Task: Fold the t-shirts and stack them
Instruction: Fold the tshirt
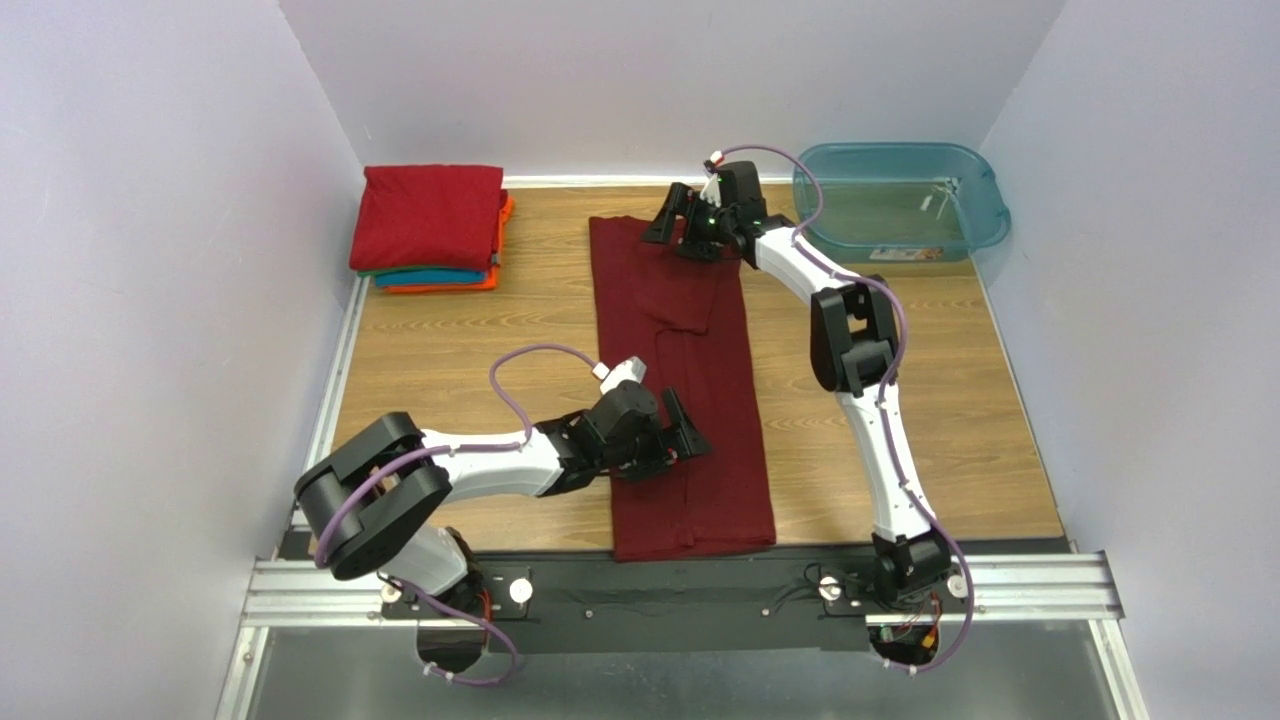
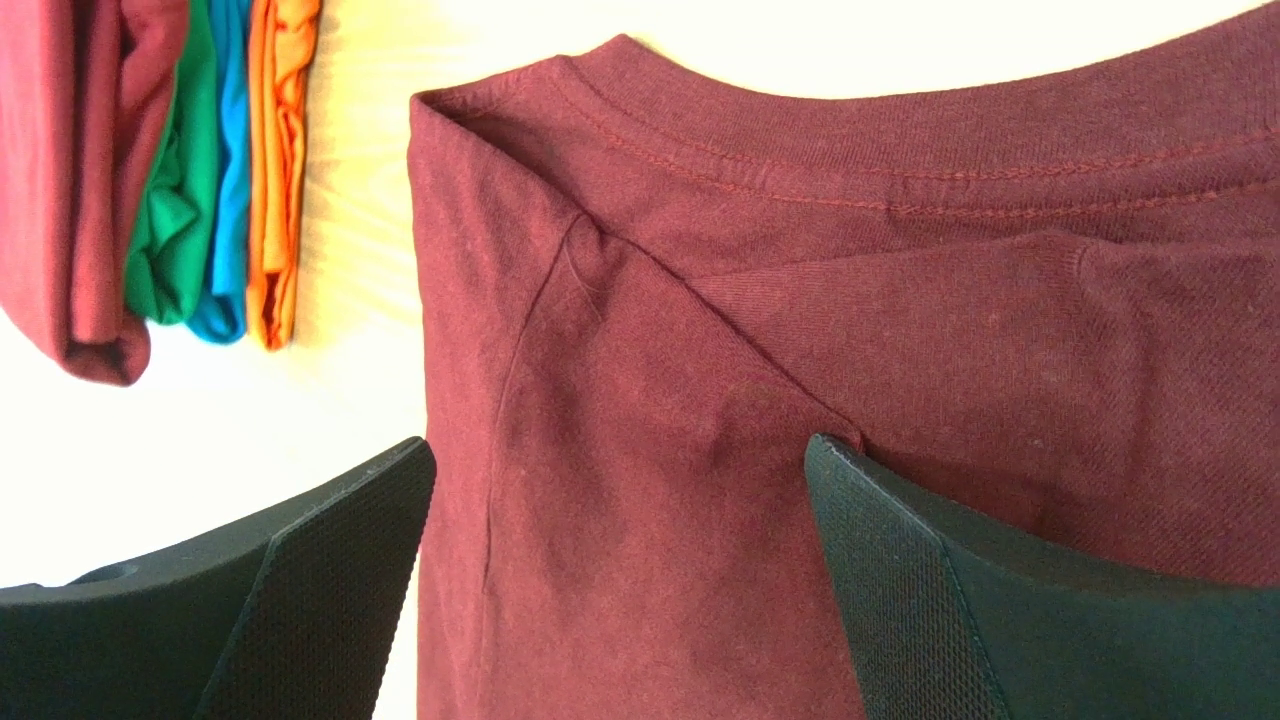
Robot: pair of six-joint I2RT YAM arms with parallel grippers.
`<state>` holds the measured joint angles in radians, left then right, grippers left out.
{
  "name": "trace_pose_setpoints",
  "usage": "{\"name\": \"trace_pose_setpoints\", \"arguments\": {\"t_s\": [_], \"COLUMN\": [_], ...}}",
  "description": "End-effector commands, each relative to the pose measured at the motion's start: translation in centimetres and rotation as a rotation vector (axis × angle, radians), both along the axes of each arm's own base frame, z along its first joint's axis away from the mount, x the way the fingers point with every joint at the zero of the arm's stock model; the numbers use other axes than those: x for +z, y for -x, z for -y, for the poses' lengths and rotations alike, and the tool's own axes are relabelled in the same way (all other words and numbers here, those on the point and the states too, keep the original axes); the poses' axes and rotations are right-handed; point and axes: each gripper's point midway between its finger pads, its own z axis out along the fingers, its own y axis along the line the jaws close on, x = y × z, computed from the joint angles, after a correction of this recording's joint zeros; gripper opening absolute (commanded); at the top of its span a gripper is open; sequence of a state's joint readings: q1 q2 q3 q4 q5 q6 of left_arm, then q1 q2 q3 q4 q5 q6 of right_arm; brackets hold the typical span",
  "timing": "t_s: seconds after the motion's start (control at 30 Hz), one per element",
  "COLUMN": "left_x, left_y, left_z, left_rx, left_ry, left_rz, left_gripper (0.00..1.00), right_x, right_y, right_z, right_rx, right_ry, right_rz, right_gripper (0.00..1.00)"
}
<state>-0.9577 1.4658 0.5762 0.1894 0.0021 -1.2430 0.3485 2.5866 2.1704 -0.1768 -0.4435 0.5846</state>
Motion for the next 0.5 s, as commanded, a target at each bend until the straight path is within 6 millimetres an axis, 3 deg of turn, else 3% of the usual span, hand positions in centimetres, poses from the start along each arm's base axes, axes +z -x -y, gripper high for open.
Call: {"name": "trace_pose_setpoints", "arguments": {"t_s": [0.0,0.13,0.47], "left_x": [-1.7,-2.9,-3.4], "left_y": [-0.6,-1.2,-4.8], "left_z": [-1.3,-2.1,-4.8], "left_rx": [0.047,0.063,0.133], "left_ry": [-0.108,-0.169,-0.308], "left_rz": [0.006,-0.007,0.031], "left_gripper": [0.98,0.98,0.98], "right_x": [-7.8,-8.4,-9.1], "right_y": [0.3,-1.1,-2.3], "right_z": [2.7,3.5,6.0], "right_rx": [-0.125,-0.186,-0.265], "right_ry": [0.156,0.147,0.152], "right_rz": [-0.136,-0.143,-0.162], "right_gripper": [1.0,1.0,1.0]}}
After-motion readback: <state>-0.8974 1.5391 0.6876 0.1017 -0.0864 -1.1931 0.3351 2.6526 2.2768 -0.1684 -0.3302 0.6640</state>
